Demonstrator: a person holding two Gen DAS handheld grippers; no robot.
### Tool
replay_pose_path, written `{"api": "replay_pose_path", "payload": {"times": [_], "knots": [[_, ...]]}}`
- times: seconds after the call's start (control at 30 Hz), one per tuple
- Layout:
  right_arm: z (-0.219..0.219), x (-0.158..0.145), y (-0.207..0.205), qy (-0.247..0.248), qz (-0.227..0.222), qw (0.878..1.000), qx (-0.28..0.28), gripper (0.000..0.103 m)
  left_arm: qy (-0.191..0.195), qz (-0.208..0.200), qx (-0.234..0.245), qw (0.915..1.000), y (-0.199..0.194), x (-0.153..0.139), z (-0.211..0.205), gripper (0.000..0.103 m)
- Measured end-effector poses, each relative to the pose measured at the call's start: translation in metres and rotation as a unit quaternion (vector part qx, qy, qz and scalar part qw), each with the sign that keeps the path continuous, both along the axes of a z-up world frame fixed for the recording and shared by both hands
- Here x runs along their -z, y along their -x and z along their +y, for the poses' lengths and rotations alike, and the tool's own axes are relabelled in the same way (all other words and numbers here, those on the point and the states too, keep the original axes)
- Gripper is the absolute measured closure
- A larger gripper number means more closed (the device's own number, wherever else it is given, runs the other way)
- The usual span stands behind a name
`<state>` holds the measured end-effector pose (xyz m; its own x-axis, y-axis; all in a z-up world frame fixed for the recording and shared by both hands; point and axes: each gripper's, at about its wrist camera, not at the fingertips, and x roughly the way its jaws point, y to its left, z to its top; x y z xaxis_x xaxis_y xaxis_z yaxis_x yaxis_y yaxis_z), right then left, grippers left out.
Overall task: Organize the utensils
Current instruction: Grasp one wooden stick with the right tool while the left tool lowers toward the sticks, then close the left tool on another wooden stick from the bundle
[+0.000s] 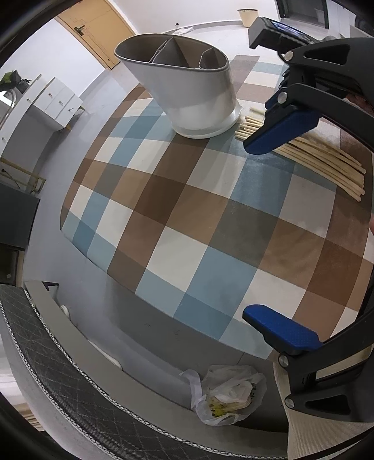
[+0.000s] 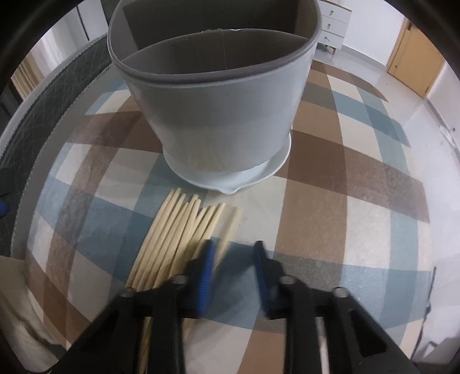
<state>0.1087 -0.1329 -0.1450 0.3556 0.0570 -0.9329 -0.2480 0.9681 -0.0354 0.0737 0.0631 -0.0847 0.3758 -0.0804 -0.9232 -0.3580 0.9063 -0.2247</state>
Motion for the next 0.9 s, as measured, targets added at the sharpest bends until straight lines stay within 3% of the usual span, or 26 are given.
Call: {"api": "replay_pose_path", "payload": {"times": [0.17, 0.33, 0.37, 0.53, 0.73, 0.8, 0.9], "knots": [[0.008, 0.0, -0.008, 0.003, -0.013, 1.0, 0.002, 0.084, 0.015, 0.0, -0.011, 0.9998, 0.003, 0.007, 0.006, 0.002], [0.012, -0.001, -0.013, -0.013, -0.028, 1.0, 0.002, 0.093, -0.035, -0.006, -0.001, 0.9994, 0.002, 0.01, 0.001, 0.002], [0.008, -0.001, -0.014, -0.027, -0.027, 0.999, 0.009, 0.097, -0.044, -0.003, 0.009, 0.999, 0.001, 0.011, -0.002, 0.002], [-0.024, -0.017, -0.005, -0.107, -0.046, 0.992, 0.04, 0.099, -0.058, -0.006, 0.082, 0.9949, -0.001, 0.016, -0.03, 0.002], [-0.067, -0.038, 0.005, -0.209, -0.066, 0.971, 0.094, 0.099, -0.098, -0.002, 0.156, 0.9829, -0.001, 0.027, -0.073, 0.002], [-0.077, -0.04, 0.005, -0.235, -0.069, 0.964, 0.107, 0.099, -0.108, 0.011, 0.17, 0.9794, -0.002, 0.035, -0.082, 0.01], [-0.092, -0.046, 0.005, -0.258, -0.079, 0.955, 0.121, 0.099, -0.11, 0.035, 0.178, 0.9773, -0.002, 0.047, -0.09, 0.013]]}}
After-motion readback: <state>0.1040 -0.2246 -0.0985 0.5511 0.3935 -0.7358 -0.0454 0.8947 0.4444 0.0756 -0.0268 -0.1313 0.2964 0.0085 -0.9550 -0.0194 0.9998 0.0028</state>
